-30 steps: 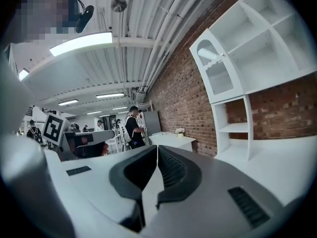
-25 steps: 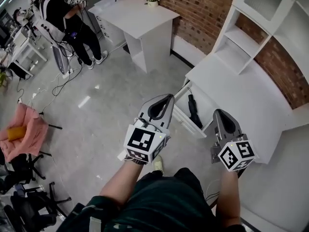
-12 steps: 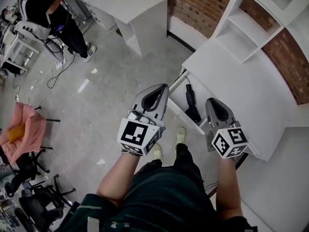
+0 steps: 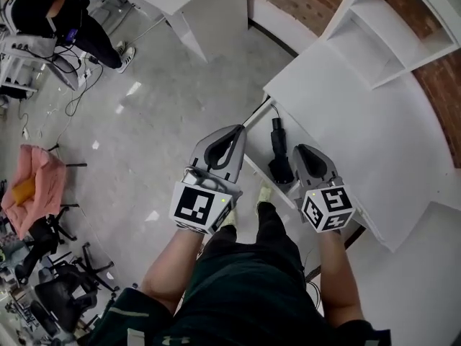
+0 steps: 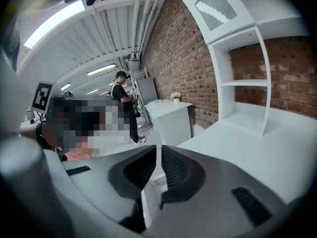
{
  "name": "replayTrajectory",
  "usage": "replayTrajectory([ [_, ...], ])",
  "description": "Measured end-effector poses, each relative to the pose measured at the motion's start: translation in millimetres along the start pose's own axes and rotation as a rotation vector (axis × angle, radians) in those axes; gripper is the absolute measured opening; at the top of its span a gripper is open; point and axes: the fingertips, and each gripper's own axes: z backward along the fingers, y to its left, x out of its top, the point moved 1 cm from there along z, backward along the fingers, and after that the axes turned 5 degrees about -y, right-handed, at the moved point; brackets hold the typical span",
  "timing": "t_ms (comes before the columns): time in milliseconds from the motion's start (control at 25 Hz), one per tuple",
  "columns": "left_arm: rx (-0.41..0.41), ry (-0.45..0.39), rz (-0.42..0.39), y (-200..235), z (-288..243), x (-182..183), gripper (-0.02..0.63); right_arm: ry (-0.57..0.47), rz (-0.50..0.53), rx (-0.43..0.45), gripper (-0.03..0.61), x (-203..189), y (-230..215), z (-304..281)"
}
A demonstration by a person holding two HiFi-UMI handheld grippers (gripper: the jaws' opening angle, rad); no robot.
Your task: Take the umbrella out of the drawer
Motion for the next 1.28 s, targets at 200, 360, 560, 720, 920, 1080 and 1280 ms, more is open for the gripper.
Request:
replayTrajectory([
  [200, 0.014, 0.059, 0.029, 7, -27, -47, 0.006, 0.081, -0.008, 0.009, 0.009, -45, -21, -31],
  [360, 0.023, 0.111, 0.055, 8, -43, -80, 0.006, 0.182, 0.001, 0.021, 0.045, -88, -38, -50],
  [560, 0.016, 0.155, 0.089, 7, -55, -116, 0.006, 0.269, -0.042, 0.023, 0.071, -142, -51, -72],
  [720, 0.023, 0.187, 0.104, 10, -61, -139, 0.006, 0.343, -0.051, 0.017, 0.087, -184, -59, -88],
  [920, 0.022, 0.211, 0.125, 9, -69, -162, 0.006, 0.412, -0.083, -0.024, 0.106, -226, -77, -101],
  [1080, 0.011, 0.219, 0.126, 7, -77, -178, 0.006, 0.462, -0.097, -0.043, 0.126, -253, -91, -112],
  [1280, 0.006, 0.260, 0.135, 5, -82, -193, 0.006, 0.526, -0.129, -0.050, 0.157, -279, -99, -120],
])
